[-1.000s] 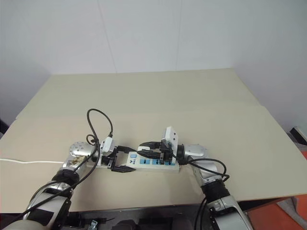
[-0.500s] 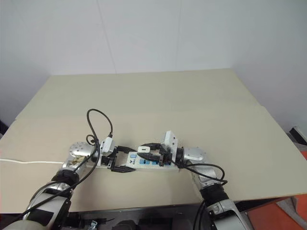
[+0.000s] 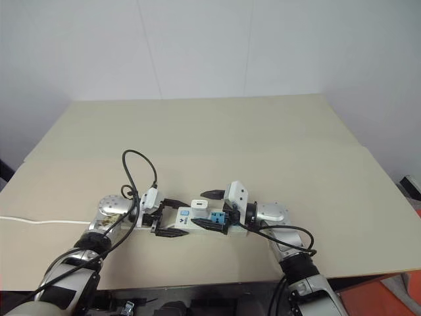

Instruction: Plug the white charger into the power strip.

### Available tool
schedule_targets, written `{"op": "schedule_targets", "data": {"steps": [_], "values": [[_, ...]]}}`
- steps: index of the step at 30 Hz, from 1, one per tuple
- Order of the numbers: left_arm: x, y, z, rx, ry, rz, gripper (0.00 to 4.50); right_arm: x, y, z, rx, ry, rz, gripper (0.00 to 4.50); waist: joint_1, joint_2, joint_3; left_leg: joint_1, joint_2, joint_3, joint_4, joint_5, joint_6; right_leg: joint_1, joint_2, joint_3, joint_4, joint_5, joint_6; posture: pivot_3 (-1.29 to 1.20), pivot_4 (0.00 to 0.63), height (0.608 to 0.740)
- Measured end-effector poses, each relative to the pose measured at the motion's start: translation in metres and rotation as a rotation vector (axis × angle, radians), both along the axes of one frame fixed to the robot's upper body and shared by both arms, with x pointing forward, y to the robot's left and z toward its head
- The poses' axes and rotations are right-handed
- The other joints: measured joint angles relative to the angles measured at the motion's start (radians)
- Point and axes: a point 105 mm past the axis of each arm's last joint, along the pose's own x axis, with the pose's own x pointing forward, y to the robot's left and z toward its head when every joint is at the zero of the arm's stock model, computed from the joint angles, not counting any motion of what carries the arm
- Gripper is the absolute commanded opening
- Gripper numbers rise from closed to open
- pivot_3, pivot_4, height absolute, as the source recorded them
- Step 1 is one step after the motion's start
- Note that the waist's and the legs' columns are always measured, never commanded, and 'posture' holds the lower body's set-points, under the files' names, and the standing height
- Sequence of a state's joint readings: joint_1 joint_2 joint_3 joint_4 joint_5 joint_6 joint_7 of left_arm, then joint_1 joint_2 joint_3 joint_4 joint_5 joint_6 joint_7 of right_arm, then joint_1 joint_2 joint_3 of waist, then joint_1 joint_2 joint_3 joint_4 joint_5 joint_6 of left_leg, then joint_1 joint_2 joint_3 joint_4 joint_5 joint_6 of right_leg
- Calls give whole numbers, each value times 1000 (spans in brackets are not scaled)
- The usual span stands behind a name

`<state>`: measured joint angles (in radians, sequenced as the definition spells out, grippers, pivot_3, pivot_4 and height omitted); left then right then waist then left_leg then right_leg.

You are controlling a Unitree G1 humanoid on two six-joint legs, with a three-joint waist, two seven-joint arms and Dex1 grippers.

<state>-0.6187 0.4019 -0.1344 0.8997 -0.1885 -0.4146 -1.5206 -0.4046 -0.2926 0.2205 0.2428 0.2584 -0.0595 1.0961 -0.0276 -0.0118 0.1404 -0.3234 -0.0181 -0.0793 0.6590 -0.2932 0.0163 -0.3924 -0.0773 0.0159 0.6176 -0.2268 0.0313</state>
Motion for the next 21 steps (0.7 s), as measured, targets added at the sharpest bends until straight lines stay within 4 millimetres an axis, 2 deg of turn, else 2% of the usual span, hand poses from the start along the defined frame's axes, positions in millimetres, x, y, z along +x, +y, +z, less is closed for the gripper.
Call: {"op": "schedule_targets", "data": {"steps": [6, 11, 15, 19, 21], "values": [[-5, 9, 7, -25, -21, 8, 4470, -6, -6, 8, -12, -40, -13, 4500, -1, 0, 1, -14, 0, 0, 1, 0, 0, -16, 0, 1, 2, 5, -9, 0, 150, 740], [-22, 33, 35, -62, -21, -7, 4470, -13, -30, 43, -26, -156, -52, 4500, -3, 0, 3, -26, 0, -2, 1, 0, 0, -28, 0, 2, 2, 6, -9, 0, 150, 740], [-39, 47, 55, -31, -24, -26, 4470, -19, -52, 62, -81, -221, -85, 4500, 3, 1, 4, -26, 0, -2, 0, 0, 0, -28, -1, 2, -2, 6, -9, 0, 150, 740], [-56, 46, 51, -12, 62, 12, 4470, -35, -87, 51, -250, -164, -74, 4500, 17, 1, 5, -27, 0, 1, 0, 0, 0, -25, -1, -1, -5, 5, -9, 0, 150, 740], [-59, 42, 53, -1, 79, 24, 4470, -40, -99, 49, -260, -129, -91, 4500, 19, 0, 5, -28, 0, 1, 0, 0, 0, -26, -1, -1, -5, 6, -9, 0, 150, 740]]}}
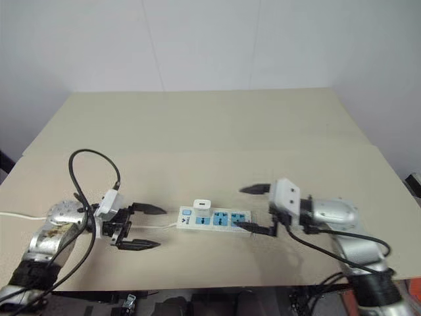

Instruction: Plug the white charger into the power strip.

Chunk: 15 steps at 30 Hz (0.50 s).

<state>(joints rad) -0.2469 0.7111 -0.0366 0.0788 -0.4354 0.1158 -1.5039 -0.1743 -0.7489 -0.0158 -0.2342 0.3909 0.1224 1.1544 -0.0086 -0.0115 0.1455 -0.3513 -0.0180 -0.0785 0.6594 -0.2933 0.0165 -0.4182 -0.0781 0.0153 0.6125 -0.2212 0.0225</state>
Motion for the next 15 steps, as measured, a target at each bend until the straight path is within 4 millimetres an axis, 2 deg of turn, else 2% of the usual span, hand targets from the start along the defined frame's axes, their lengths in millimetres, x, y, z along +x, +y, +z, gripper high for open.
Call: {"op": "schedule_targets", "data": {"steps": [5, 12, 15], "values": [[10, -20, 25, -66, -121, -42, 4470, -10, -16, 2, -75, 4, 2, 4500, 1, 0, 0, 2, 0, 1, 0, 0, 0, 2, 1, 0, 0, 1, -1, 0, 150, 740], [16, -13, 27, -93, -121, -3, 4470, -9, -32, 7, -191, -30, -26, 4500, -8, 0, 1, 4, 0, 2, 0, 0, 0, 3, 1, 1, 1, 1, -1, 0, 150, 740], [18, -7, 23, -65, -117, 12, 4470, -12, -36, 0, -223, -12, -38, 4500, -4, -1, 1, 4, 0, 2, 0, 0, 0, 4, 1, 1, 0, 1, -1, 0, 150, 740]]}}
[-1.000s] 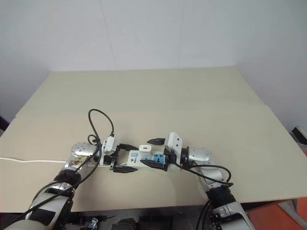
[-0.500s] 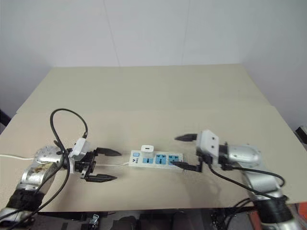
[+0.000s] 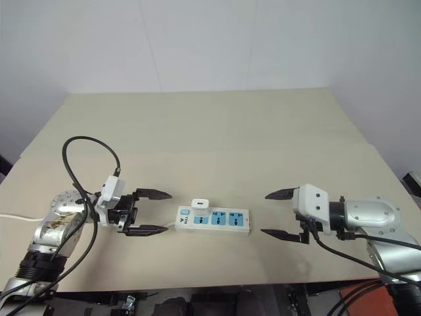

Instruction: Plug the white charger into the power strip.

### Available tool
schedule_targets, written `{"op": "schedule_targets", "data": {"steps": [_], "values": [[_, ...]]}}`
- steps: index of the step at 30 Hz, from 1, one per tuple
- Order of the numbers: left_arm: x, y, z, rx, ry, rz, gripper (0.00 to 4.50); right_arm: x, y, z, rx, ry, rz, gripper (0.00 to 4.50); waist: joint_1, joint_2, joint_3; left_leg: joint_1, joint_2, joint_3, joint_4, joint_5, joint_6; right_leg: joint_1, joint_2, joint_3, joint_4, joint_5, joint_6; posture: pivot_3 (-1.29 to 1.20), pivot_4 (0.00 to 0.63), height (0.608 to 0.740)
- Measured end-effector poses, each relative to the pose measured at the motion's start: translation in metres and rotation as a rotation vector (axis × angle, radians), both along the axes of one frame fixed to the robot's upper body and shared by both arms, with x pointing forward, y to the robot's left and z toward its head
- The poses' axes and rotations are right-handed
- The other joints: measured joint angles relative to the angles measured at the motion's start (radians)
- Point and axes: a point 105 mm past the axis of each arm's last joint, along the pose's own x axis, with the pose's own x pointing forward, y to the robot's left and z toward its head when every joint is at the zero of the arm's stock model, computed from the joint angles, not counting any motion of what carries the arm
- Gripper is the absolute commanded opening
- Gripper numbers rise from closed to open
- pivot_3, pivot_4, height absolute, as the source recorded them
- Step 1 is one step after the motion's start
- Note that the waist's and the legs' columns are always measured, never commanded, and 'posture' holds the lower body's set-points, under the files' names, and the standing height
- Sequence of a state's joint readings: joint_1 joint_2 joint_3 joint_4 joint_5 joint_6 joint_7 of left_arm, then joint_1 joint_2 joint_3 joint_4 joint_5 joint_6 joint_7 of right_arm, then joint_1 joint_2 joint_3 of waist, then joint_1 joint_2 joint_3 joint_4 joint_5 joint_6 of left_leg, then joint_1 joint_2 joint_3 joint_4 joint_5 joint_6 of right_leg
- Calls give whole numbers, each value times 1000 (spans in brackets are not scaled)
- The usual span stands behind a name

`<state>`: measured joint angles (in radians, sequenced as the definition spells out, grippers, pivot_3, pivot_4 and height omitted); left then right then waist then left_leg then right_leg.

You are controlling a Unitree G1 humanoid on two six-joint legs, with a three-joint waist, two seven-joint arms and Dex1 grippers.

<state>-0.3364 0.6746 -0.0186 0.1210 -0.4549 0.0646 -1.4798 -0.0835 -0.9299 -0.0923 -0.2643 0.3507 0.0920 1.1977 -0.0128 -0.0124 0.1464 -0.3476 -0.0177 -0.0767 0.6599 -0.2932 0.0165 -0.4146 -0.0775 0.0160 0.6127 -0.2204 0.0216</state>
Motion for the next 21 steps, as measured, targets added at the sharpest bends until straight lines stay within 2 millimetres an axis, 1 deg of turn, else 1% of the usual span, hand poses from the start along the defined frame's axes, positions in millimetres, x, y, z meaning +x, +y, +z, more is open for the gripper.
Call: {"op": "schedule_targets", "data": {"steps": [2, 4, 11, 15, 18, 21], "values": [[0, 1, 0, 4, 1, 2, 4470, -2, -3, -7, -22, 12, -12, 4500, 4, 0, 0, 0, 0, 0, 0, 0, 0, 1, 0, 0, 0, 0, 0, 0, 150, 740], [0, 2, 0, 9, 0, 6, 4470, -3, -5, -8, -28, 8, -25, 4500, 4, 0, 0, 0, 0, 0, 0, 0, 0, 1, 0, 0, 0, 0, 0, 0, 150, 740], [3, 8, 6, 42, -14, 3, 4470, 1, -16, 0, -22, -29, -79, 4500, 1, 0, 0, 4, 0, 0, 0, 0, 0, 5, 0, 0, 0, 0, 0, 0, 150, 740], [3, 9, 6, 47, -11, 3, 4470, 0, -15, 4, -10, -27, -85, 4500, 0, 0, 1, 7, 0, 0, 0, 0, 0, 8, 0, 0, -1, 0, 0, 0, 150, 740], [3, 9, 6, 46, -10, 0, 4470, -4, -12, 4, 10, -1, -85, 4500, 0, 0, 1, 9, 0, 0, 0, 0, 0, 10, 0, 0, -1, 0, 1, 0, 150, 740], [3, 10, 6, 48, -7, 2, 4470, -12, -11, -2, 35, 57, -90, 4500, 2, 0, 1, 9, 0, 0, 0, 0, 0, 11, 0, 0, -1, 0, 1, 0, 150, 740]]}}
